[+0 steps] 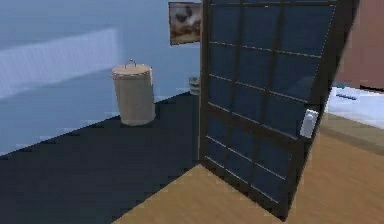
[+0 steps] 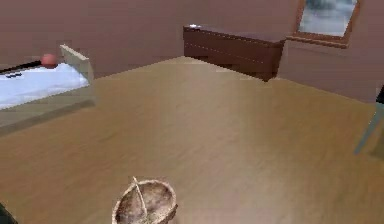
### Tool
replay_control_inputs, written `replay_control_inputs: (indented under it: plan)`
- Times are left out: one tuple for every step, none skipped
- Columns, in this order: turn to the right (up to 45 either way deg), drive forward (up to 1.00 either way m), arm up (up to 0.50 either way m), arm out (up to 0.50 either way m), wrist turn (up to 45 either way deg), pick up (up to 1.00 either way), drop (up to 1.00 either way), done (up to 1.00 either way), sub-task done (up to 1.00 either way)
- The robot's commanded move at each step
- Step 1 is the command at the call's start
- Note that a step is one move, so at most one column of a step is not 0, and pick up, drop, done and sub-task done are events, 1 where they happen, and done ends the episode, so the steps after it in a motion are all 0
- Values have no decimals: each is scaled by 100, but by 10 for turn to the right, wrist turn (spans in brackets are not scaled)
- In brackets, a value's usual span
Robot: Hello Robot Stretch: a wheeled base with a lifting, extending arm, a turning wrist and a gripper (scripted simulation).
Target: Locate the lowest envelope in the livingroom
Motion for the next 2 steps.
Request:
replay_control_inputs:
  plan:
    - [-150, 0, 0, 0, 0, 0, 0, 0, 0]
    - [-30, 0, 0, 0, 0, 0, 0, 0, 0]
